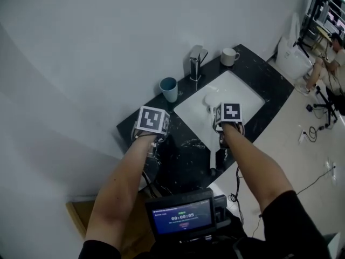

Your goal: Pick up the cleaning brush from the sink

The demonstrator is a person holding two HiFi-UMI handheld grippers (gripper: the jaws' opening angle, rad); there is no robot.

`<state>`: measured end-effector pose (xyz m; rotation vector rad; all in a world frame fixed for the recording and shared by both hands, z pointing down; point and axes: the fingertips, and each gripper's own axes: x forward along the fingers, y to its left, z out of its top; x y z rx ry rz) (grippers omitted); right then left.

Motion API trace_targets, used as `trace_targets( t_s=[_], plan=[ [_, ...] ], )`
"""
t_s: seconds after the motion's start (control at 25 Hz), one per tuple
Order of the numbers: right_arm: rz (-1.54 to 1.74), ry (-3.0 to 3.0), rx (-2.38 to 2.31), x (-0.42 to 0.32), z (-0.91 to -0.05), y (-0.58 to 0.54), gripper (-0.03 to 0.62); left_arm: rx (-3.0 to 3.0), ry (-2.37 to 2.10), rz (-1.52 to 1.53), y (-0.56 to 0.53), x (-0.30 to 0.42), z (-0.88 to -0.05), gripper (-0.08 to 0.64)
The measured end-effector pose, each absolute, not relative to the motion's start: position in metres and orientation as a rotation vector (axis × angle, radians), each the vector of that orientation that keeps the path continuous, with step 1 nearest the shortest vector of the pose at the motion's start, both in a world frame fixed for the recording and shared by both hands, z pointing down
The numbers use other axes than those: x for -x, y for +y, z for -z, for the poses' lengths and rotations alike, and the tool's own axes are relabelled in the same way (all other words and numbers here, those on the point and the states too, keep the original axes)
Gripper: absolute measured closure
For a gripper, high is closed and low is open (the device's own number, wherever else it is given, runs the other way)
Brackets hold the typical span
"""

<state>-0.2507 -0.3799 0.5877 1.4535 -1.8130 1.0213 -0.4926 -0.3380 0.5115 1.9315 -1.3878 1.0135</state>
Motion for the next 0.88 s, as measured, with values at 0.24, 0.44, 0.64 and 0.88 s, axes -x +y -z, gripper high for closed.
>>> trace_targets(
  t_s=[0.24, 0.44, 0.64, 0.88],
  plan=[
    [-1.189, -1.659, -1.420, 0.256, -0.648, -0.402, 0.518, -1.758, -1.327, -0.941, -0.373, 0.481, -0.558, 0.549],
    [-1.309, -1.560, -1.334, 0.269, -0.694, -0.412, 0.416, -1.635, -1.296, -0.922, -0.385, 0.483, -0.588, 0.548],
    [-1.405, -1.420, -1.236, 0.275, -0.733, -0.400, 0.416, -1.622, -1.251, -0.952, -0.390, 0.489, -0.605, 0.548],
    [-1.368, -1.420, -1.269, 0.280, -0.755, -0.420, 0.552, -1.641, -1.194, -0.942, -0.397, 0.482, -0.626, 0.548]
  ],
)
